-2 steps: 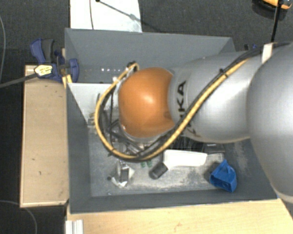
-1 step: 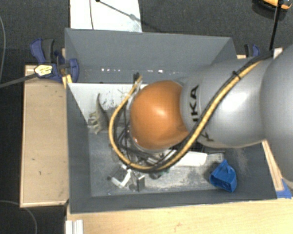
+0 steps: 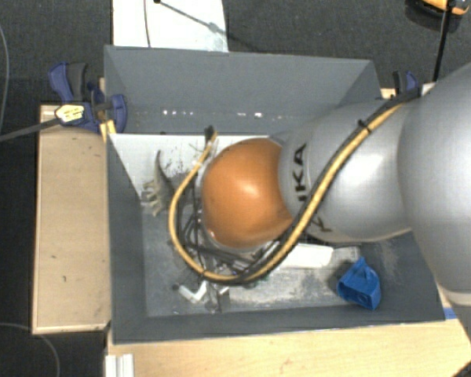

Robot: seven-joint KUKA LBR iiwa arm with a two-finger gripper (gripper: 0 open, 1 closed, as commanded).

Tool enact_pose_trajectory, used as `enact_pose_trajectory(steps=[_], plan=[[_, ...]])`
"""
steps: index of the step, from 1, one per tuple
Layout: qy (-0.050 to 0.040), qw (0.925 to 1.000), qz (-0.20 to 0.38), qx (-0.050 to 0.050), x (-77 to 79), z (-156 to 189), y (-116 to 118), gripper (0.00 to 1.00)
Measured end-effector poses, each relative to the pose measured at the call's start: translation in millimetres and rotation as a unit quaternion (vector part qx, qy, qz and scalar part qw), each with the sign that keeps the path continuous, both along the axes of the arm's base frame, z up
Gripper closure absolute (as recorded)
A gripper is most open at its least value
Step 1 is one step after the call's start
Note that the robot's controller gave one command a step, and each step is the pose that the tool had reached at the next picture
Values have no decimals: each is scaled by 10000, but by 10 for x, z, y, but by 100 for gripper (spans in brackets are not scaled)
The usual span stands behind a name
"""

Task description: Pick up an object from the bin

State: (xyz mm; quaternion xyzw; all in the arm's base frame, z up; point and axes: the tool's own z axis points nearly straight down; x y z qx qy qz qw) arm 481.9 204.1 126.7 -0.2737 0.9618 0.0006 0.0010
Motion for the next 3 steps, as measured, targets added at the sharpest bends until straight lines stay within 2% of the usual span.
enact_pose_trajectory(steps=[1,2,3], plan=[[9,10000,-5,2,146,-595,-193,0],[6,10000,-98,-1,121,-556,-145,100],[6,9999,-101,-1,121,-556,-145,100]])
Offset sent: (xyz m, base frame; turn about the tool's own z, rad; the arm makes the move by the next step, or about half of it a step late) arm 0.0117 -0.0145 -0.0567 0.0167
